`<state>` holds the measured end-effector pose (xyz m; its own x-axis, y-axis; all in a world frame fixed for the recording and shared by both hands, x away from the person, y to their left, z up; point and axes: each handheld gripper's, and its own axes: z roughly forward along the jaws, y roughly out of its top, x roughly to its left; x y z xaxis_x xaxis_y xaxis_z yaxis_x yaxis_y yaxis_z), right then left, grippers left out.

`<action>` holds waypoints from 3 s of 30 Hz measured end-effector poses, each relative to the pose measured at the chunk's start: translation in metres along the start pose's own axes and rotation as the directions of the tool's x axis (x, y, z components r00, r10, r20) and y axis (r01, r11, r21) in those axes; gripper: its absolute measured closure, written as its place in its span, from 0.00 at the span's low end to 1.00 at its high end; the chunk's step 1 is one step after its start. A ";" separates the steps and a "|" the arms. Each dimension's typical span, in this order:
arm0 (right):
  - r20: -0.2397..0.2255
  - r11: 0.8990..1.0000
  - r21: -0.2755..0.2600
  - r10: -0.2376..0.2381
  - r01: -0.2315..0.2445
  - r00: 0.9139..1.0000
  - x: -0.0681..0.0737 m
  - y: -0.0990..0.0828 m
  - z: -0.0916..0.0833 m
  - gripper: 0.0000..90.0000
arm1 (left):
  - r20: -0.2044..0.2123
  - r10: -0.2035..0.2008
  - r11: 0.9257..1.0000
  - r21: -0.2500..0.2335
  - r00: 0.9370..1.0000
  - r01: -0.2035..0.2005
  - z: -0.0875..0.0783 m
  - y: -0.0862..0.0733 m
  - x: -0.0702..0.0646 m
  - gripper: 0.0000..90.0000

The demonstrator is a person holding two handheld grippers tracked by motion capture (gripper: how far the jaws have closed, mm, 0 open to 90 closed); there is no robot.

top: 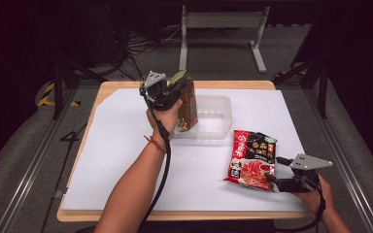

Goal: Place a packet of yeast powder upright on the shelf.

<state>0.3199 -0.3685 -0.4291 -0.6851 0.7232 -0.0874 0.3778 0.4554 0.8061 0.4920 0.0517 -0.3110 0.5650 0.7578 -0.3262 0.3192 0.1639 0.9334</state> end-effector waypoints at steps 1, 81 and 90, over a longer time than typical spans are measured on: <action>0.000 1.000 -0.001 0.002 -0.002 1.000 0.000 0.000 0.000 0.27 | -0.005 -0.006 1.000 -0.002 1.000 0.006 0.003 0.001 0.000 0.96; -0.003 1.000 0.005 0.001 -0.001 1.000 0.000 0.001 0.001 0.28 | 0.274 0.215 0.963 0.100 0.937 -0.251 -0.013 -0.056 -0.006 0.92; 0.000 1.000 0.001 0.016 -0.016 1.000 -0.002 0.003 0.002 0.28 | 0.252 0.406 0.891 0.106 0.879 -0.442 -0.028 -0.052 -0.010 0.81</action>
<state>0.3235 -0.3681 -0.4280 -0.6791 0.7303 -0.0740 0.3892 0.4438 0.8072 0.4483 0.0531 -0.3515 0.8175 0.5734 0.0542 0.1159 -0.2559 0.9597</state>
